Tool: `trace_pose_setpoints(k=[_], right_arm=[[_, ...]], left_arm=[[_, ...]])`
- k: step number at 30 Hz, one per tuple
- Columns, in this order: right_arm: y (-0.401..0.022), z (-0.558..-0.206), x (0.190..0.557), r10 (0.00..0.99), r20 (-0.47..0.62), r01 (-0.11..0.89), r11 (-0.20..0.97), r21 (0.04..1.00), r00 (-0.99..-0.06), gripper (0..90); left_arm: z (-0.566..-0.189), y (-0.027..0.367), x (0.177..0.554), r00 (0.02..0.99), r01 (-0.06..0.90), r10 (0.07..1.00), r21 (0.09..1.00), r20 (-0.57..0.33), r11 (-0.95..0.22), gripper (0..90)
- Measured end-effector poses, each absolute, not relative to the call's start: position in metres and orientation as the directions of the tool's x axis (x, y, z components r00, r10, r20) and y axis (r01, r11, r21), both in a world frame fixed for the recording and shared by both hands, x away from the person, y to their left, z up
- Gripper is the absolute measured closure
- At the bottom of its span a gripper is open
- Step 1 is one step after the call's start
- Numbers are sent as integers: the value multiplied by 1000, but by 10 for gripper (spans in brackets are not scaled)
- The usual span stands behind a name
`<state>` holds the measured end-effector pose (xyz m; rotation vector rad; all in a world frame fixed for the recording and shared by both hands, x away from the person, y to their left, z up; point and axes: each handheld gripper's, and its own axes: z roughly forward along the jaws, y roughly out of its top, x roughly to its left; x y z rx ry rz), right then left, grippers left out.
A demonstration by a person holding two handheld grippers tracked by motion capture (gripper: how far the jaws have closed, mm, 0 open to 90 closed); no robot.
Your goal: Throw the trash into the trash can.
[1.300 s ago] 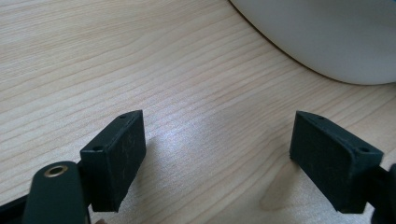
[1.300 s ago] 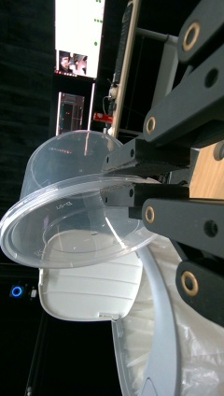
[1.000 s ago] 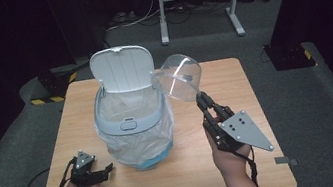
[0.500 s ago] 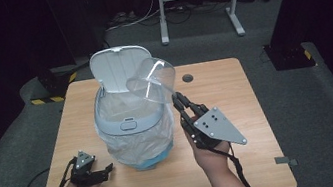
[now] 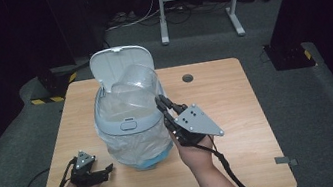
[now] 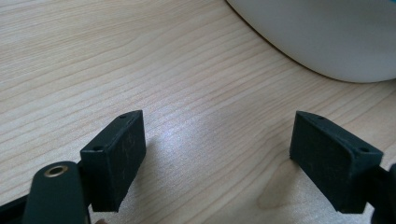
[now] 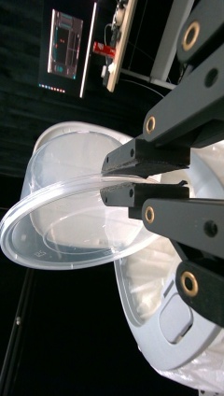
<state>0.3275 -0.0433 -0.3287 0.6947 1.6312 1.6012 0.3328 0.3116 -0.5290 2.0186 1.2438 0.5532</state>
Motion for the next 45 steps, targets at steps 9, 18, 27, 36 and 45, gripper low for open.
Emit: trace_pose_setpoints(k=[9,18,27,36,45], right_arm=[[-36,-332,332,787,-103,-82,67,994,-608,709],[-38,-332,333,786,-96,-66,71,995,-611,689],[-40,-333,330,786,-102,-63,80,995,-609,689],[-54,-345,322,797,-114,-38,114,993,-593,667],[-75,-382,317,821,-106,40,155,987,-560,631]], left_arm=[[-529,312,333,450,597,893,743,1,-302,186],[-529,312,333,451,597,893,743,1,-302,185],[-529,311,333,452,598,892,743,-2,-301,184],[-529,311,333,470,591,883,742,2,-316,179],[-529,311,333,469,592,883,742,2,-316,179]])
